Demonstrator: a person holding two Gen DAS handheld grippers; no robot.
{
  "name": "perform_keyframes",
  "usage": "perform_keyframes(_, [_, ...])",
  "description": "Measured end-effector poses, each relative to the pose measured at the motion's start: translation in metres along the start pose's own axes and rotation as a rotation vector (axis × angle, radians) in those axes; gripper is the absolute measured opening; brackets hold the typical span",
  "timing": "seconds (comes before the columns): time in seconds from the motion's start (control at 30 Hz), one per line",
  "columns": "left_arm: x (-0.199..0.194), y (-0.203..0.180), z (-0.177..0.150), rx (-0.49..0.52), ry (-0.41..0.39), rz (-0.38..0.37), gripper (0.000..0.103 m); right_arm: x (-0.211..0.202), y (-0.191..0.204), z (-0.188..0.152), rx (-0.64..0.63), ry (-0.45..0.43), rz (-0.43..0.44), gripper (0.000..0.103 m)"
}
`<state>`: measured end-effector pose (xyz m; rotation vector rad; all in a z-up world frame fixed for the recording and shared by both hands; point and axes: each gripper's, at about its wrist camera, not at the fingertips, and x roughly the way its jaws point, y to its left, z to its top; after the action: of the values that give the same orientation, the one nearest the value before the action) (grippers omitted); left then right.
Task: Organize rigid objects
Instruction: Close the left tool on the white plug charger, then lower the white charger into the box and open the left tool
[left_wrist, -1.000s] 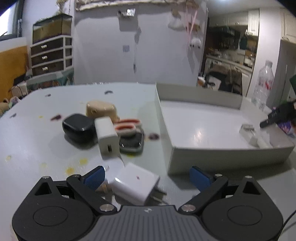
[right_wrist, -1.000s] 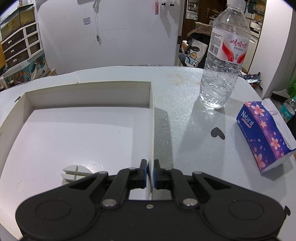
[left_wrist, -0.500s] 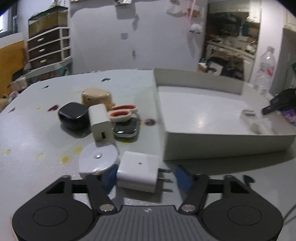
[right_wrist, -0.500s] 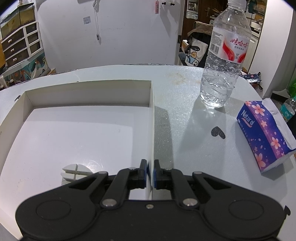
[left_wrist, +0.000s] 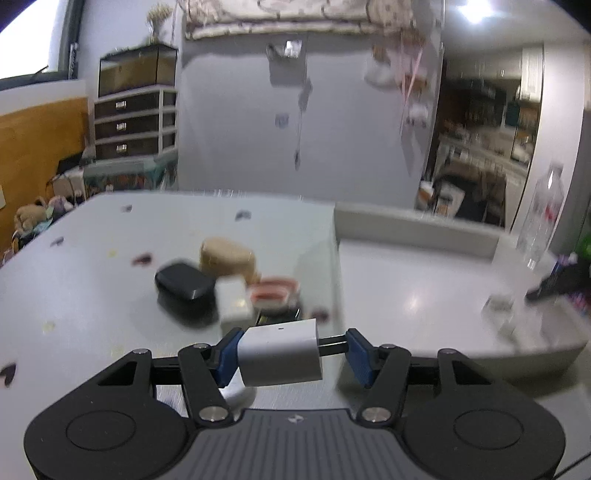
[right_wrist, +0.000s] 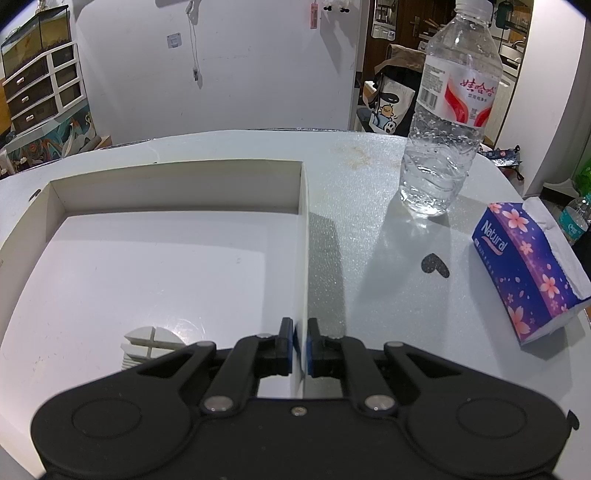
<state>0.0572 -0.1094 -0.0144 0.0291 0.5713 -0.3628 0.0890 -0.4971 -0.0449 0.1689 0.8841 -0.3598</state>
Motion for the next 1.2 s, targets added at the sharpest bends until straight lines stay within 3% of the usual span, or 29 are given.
perform_keyframes(0.2, [0.001, -0.032, 0.027, 0.011, -0.06, -0.104, 0.06, 0.0, 0.0, 0.0, -0.001, 0.0, 0.0, 0.007])
perform_keyframes(0.43, [0.038, -0.098, 0.037, 0.08, -0.007, -0.216, 0.06, 0.0, 0.0, 0.0, -0.002, -0.001, -0.002, 0.007])
perform_keyframes(0.7, [0.08, -0.146, 0.019, 0.104, 0.08, -0.233, 0.06, 0.0, 0.0, 0.0, -0.006, 0.0, -0.004, 0.007])
perform_keyframes(0.97, [0.102, -0.159, 0.006, 0.094, 0.158, -0.226, 0.061, 0.0, 0.0, 0.0, -0.007, -0.001, -0.005, 0.007])
perform_keyframes(1.03, [0.105, -0.159, 0.004, 0.087, 0.198, -0.239, 0.065, 0.0, 0.0, 0.0, -0.007, -0.001, -0.005, 0.007])
perform_keyframes(1.1, [0.101, -0.16, 0.003, 0.089, 0.199, -0.24, 0.085, 0.0, 0.001, 0.0, -0.007, -0.001, -0.005, 0.007])
perform_keyframes(1.2, [0.094, -0.16, 0.004, 0.098, 0.199, -0.25, 0.089, 0.0, 0.0, 0.0, -0.008, -0.001, -0.005, 0.007])
